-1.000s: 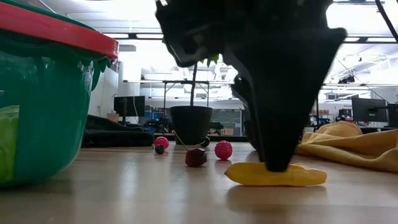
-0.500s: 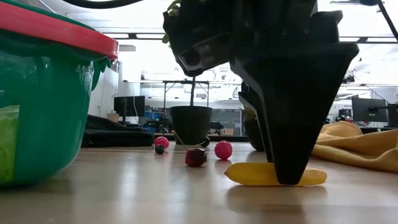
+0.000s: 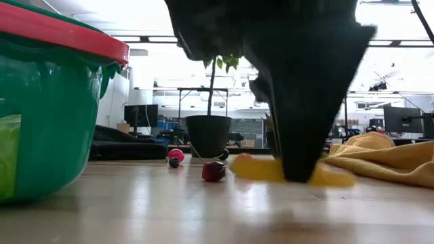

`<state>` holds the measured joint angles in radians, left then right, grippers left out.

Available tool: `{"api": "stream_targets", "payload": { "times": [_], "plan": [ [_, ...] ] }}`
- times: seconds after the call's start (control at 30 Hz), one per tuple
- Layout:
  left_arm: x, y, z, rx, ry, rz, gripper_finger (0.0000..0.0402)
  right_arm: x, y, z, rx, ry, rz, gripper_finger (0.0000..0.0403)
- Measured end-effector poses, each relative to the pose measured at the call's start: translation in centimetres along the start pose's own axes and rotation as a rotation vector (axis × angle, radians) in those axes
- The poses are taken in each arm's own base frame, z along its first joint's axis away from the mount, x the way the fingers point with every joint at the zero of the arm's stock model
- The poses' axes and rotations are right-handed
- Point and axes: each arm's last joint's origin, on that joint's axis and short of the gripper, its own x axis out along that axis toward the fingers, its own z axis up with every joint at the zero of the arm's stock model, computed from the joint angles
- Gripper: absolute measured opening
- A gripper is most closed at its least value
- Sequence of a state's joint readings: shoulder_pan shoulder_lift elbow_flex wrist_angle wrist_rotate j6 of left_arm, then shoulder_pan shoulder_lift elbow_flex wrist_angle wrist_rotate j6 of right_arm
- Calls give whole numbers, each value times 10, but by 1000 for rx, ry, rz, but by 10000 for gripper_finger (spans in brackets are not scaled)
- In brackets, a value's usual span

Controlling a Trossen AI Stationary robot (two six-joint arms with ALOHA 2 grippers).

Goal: Pick and placing Produce into tupperware
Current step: Put the yellow corn into the blue basket

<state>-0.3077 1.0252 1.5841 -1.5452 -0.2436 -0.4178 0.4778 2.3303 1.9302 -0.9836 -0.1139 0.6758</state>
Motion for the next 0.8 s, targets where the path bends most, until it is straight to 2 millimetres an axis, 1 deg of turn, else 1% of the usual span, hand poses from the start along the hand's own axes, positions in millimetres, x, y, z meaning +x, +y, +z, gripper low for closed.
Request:
{"api": "stream_targets", "payload": {
  "times": [0.2, 0.4, 0.6, 0.8],
  "plan": [
    [0, 0, 0, 21, 0, 0, 88, -24, 6, 12, -1, -83, 2, 35],
    [0, 0, 0, 21, 0, 0, 88, -54, 14, 16, -5, -121, -16, 35],
    [0, 0, 0, 26, 7, -16, 88, -87, 17, 20, 2, -200, -66, 35],
    [-1, 0, -1, 32, 12, -30, 88, -110, 16, 28, 20, -280, -45, 35]
  ]
}}
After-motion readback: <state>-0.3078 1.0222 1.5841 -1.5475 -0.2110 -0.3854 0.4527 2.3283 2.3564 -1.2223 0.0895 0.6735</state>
